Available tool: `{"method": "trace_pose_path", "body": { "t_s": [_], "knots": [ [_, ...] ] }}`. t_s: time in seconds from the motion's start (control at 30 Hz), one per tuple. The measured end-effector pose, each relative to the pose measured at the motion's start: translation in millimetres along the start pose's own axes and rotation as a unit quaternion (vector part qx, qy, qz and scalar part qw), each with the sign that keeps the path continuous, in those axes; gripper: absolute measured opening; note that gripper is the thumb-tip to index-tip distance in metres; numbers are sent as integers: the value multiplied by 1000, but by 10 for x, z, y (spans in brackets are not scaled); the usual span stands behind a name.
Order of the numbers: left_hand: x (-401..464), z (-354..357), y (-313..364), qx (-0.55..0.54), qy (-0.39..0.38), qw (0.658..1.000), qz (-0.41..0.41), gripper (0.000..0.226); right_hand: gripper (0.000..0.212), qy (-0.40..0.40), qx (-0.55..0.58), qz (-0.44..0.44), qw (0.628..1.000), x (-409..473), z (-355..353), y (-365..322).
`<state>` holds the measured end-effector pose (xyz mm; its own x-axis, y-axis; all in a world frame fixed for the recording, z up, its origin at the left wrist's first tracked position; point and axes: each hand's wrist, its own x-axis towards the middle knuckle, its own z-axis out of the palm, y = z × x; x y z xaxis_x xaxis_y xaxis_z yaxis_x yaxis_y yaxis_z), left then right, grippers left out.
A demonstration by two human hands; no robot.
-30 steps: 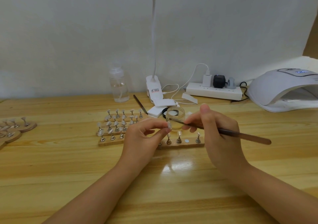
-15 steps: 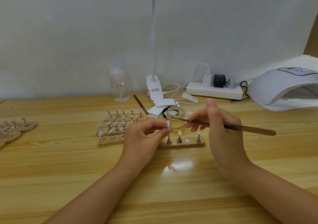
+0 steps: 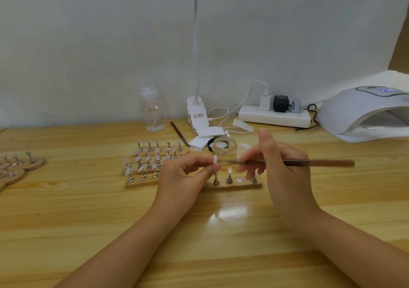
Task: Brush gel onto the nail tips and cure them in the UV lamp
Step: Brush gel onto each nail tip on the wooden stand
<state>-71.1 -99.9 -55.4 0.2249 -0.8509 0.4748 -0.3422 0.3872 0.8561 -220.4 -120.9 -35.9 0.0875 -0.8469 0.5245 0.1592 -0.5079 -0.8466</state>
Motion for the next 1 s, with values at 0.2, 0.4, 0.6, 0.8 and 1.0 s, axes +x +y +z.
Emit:
{"method": "trace_pose_path", "body": {
  "t_s": [0.2,0.4,0.6,0.8,1.0],
  "knots": [
    [-14,6,30,8,1,1000,13,14,36,-17,-69,-54,996,4,-55,48],
    [-23,8,44,48,-15,997,50,13,25,-120,-244,-157,950,20,-65,128],
    [-39,3,50,68,-27,995,63,25,25,-134,-264,-179,938,15,-58,175],
    [-35,9,65,81,-47,994,56,24,23,-120,-247,-147,950,52,-87,194],
    [-25,16,14,123,-77,989,27,41,22,-149,-276,-119,942,159,-280,194]
  ]
}}
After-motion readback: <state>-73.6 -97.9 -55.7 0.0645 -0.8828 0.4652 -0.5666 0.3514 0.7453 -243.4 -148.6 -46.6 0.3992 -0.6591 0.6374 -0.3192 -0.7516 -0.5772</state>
